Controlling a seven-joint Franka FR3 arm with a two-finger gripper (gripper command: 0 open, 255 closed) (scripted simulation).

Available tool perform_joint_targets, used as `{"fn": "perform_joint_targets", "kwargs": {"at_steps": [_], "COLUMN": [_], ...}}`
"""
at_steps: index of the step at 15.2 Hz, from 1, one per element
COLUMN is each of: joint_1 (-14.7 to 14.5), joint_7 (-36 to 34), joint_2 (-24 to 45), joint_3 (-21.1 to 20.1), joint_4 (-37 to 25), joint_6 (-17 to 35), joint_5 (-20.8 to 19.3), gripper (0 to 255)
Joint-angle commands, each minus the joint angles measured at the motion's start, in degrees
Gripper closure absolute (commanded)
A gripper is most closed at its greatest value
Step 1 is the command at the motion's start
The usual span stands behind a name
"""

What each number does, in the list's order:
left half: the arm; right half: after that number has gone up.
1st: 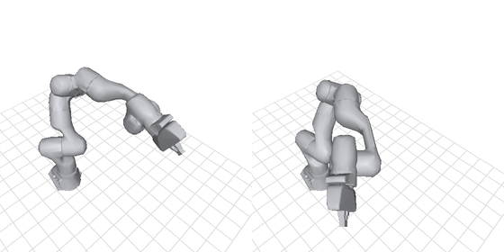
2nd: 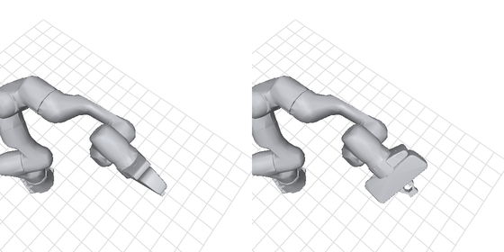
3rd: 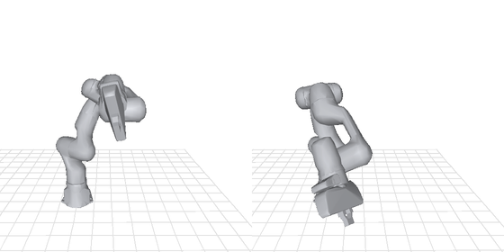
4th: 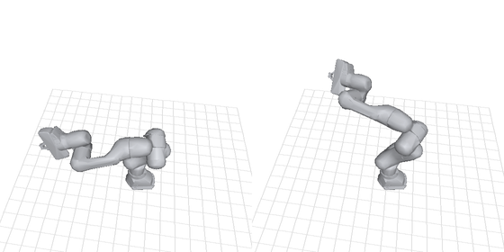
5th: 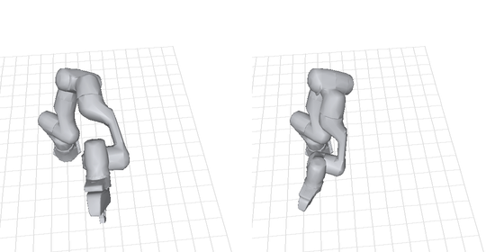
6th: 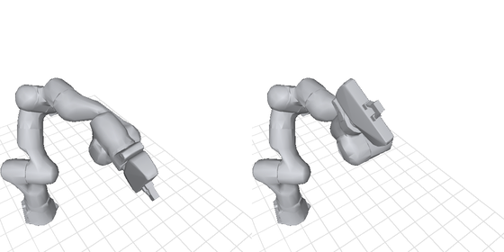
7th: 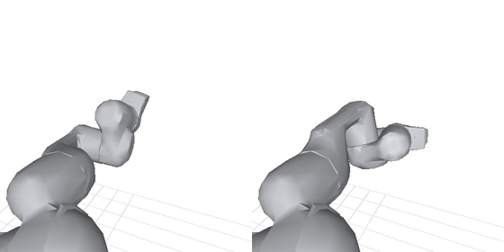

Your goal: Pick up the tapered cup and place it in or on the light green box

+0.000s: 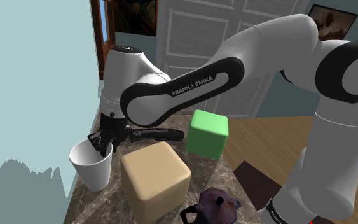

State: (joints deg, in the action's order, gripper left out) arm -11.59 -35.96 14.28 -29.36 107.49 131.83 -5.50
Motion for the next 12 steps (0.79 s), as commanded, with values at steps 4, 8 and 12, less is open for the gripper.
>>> {"fn": "perform_joint_targets", "kwargs": {"at_steps": [4,8,12], "joint_1": [0.00,0.00,0.23], "joint_7": [0.00,0.00,0.45], "joint_2": [0.00,0.01,-1.18], "joint_3": [0.00,0.00,-0.28], "joint_4": [0.00,0.00,-1.71], "joint_6": [0.00,0.01,-2.74], "joint_5": [0.00,-0.01,0.82], "gripper": [255,255,255]}}
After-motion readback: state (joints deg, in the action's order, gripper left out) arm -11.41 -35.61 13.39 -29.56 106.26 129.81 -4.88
